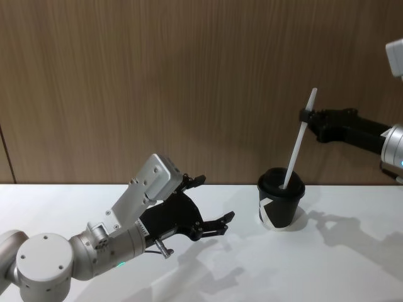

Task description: Pick up the straw with one hand, pass it to the other hand, and insert it into the cup.

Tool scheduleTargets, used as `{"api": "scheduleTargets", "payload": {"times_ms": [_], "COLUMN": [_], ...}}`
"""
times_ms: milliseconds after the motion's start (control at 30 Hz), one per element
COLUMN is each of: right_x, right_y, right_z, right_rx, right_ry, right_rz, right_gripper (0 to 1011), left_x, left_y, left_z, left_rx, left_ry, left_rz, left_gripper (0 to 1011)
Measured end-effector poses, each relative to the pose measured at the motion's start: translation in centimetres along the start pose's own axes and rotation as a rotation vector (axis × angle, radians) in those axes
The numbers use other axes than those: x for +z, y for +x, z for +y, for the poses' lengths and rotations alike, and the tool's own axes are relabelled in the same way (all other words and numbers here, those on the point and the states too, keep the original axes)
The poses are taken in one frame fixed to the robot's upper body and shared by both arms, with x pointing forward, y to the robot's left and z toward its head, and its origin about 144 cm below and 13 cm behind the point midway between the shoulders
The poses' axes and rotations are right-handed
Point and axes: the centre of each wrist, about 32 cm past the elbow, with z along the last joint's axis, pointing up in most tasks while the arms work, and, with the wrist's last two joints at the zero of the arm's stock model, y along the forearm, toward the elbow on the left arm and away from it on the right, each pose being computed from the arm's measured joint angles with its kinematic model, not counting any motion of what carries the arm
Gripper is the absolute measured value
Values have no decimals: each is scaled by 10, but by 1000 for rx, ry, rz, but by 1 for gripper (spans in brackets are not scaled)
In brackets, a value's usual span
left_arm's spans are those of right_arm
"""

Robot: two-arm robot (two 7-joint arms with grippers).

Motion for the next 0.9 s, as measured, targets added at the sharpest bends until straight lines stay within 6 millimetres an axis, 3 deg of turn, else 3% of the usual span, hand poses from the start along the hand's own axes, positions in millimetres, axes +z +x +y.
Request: {"api": "scheduleTargets", "payload": {"times_ms": [233, 900], "right_x": [-2, -4], "right_y": [1, 3], "right_z": [1, 3], "right_rx": [-2, -5], "right_ry": [-3, -8], "right_rz": [1, 1], "right_gripper": [16, 587], "left_x": [0, 0], "left_y": [0, 0], "left_z": [0, 0], "left_rx": [0, 0], "left_ry": [0, 0], "left_rz": [0, 0], "left_gripper": [1003, 1003]}}
